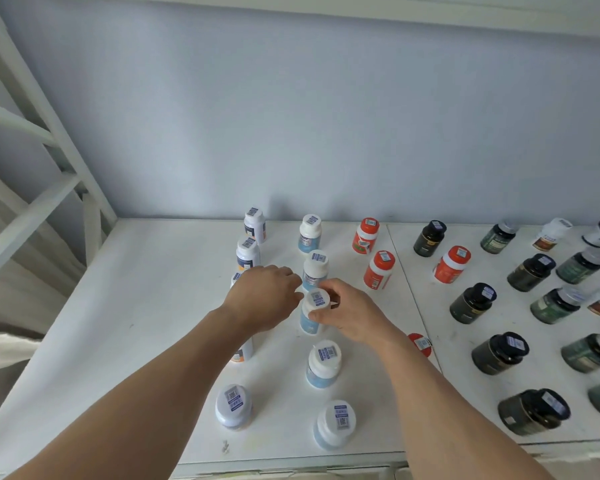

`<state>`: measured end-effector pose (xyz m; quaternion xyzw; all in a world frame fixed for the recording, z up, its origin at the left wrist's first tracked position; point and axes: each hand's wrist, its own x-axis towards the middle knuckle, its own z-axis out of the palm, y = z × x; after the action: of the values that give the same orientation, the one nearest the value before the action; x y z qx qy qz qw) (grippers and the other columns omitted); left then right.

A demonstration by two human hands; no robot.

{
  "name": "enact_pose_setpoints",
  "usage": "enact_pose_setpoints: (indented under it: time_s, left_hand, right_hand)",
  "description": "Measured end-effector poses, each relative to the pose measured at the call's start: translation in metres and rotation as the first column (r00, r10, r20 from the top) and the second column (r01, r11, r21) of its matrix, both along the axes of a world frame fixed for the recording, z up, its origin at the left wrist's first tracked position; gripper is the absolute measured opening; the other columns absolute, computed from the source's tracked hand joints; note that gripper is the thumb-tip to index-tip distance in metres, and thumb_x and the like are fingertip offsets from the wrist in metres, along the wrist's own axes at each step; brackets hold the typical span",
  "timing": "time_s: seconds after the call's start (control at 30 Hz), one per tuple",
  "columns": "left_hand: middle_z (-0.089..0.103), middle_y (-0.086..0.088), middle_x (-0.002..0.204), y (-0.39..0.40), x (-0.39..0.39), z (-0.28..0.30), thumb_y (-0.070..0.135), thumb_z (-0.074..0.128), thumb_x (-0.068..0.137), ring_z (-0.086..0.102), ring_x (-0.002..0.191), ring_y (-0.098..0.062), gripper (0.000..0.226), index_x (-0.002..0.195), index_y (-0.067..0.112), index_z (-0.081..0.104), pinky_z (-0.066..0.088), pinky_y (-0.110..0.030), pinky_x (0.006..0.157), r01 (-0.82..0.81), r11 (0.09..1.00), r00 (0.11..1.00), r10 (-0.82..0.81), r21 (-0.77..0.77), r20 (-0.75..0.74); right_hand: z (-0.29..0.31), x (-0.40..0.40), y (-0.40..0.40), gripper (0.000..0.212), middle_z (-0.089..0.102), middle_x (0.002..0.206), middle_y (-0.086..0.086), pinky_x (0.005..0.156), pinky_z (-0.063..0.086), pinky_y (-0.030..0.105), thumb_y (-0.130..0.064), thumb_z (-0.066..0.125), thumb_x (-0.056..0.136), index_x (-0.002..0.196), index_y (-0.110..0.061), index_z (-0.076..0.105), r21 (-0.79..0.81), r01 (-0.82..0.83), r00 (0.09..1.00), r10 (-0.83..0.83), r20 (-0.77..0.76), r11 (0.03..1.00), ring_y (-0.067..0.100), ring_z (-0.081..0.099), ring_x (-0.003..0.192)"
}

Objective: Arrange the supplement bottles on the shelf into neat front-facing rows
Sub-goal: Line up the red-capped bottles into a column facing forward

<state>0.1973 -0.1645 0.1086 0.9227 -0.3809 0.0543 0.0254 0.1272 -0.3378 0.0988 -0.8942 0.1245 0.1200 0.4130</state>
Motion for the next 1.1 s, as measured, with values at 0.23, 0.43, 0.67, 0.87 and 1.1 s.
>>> enact_pose_setpoints:
  time_s: [0.23,0.43,0.67,0.87,1.1]
  left_hand:
    - [0.063,0.002,0.103,-0.035,0.007,0.023,0.041,0.037,0.098,0.061,0.092,-0.024,0.035,0.108,0.018,0.062,0.043,-0.031,0.069,0.064,0.998,0.997,-0.064,0.013,0.031]
    - [0.064,0.002,0.106,-0.086,0.012,0.025,0.042,0.038,0.096,0.062,0.093,-0.024,0.036,0.107,0.018,0.063,0.05,-0.033,0.071,0.065,0.998,0.998,-0.066,0.025,0.019]
    - [0.057,0.001,0.127,-0.142,0.016,0.019,0.045,0.044,0.096,0.056,0.112,-0.021,0.044,0.13,0.018,0.052,0.048,-0.034,0.081,-0.057,0.993,0.981,0.075,0.1,-0.179]
    - [0.051,-0.002,0.137,-0.167,0.018,0.006,0.047,0.057,0.09,0.051,0.123,-0.022,0.058,0.138,0.017,0.044,0.048,-0.038,0.096,-0.199,0.972,0.906,0.23,0.121,-0.355]
    - [0.046,0.004,0.145,-0.178,0.021,-0.008,0.044,0.07,0.082,0.046,0.13,-0.018,0.077,0.146,0.023,0.035,0.039,-0.029,0.105,-0.337,0.941,0.732,0.275,0.02,-0.624]
  right_hand:
    - [0.03,0.005,-0.036,0.061,0.052,0.138,-0.012,0.102,0.044,0.032,-0.042,0.073,0.081,0.135,-0.028,0.049,-0.004,0.056,0.998,-0.056,0.033,0.998,0.007,0.05,0.125]
    - [0.046,0.012,-0.095,0.051,0.05,0.143,-0.004,0.103,0.04,0.036,-0.034,0.063,0.091,0.138,-0.025,0.046,-0.127,0.176,0.977,-0.158,0.14,0.976,0.018,0.051,0.127]
    - [0.033,0.034,-0.143,0.063,0.04,0.151,-0.002,0.106,0.038,0.039,-0.036,0.064,0.091,0.146,-0.027,0.035,-0.13,0.038,0.999,-0.035,0.028,0.991,0.023,0.044,0.134]
    - [0.009,0.051,-0.157,0.064,0.044,0.148,-0.002,0.11,0.035,0.044,-0.032,0.068,0.088,0.144,-0.027,0.036,-0.095,-0.084,0.995,0.079,-0.057,0.992,0.022,0.046,0.133]
    - [0.011,0.056,-0.171,0.055,0.051,0.141,-0.006,0.107,0.04,0.04,-0.036,0.065,0.09,0.139,-0.027,0.043,-0.045,-0.082,0.997,0.082,0.0,0.996,0.02,0.052,0.127]
